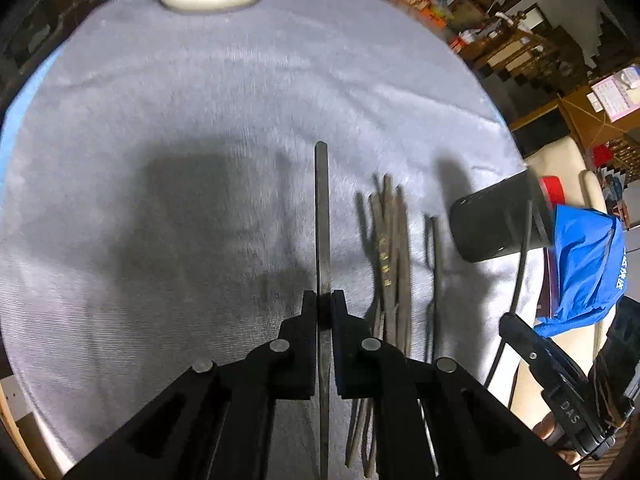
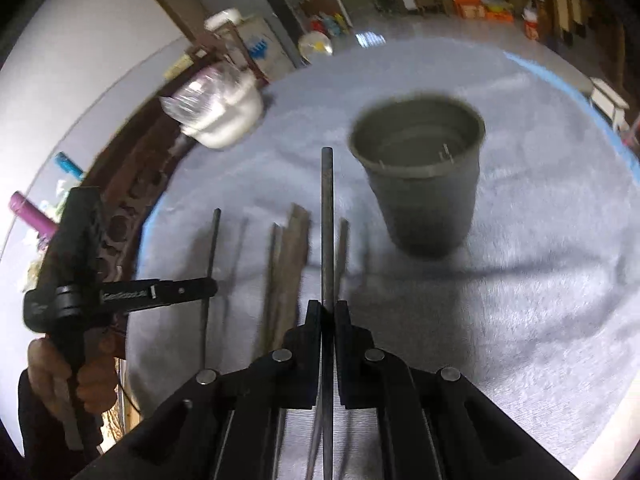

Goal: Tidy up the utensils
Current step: 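Lift both held sticks upright and carry them over the grey cup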

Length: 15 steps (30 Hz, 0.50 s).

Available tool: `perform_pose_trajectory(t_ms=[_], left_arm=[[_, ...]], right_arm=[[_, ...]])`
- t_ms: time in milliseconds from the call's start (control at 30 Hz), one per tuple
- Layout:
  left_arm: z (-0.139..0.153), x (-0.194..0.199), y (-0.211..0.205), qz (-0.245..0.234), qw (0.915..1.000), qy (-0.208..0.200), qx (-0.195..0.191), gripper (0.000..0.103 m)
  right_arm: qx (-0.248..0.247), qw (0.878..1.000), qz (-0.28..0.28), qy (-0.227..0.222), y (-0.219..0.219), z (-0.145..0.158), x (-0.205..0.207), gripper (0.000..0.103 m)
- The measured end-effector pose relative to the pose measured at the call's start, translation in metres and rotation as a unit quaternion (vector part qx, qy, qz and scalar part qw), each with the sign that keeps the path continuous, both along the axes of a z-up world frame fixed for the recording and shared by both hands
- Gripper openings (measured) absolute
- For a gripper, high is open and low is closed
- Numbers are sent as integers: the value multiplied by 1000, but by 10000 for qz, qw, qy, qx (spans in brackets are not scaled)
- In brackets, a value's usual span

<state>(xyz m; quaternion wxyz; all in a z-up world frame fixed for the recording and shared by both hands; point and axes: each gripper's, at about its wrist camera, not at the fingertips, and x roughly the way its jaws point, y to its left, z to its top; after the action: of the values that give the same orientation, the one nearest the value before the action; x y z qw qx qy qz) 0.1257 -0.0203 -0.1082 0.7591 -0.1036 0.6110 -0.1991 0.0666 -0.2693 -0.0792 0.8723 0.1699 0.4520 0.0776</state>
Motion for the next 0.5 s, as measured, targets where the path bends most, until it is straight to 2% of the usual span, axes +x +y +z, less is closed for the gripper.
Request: perform_pose_trajectory(t_ms=[133,233,400,500], left_arm=[[42,-9,7,-15,9988,-472,-130,7],[79,-10,8,-8,9949,-920,-409,7],[134,-16,-6,149,9808,-1771,-799,7],[159,-14,-21,312,9700,-2228,-927,7]], right_arm=[[129,9986,70,-515,-2,30,-14,7],[344,9942,-20,-1015,-14,54,-26,7],[604,9802,-505,-1818,-41,88,-25,7],[700,9640,-865,-2414,-60,111,-19,7]])
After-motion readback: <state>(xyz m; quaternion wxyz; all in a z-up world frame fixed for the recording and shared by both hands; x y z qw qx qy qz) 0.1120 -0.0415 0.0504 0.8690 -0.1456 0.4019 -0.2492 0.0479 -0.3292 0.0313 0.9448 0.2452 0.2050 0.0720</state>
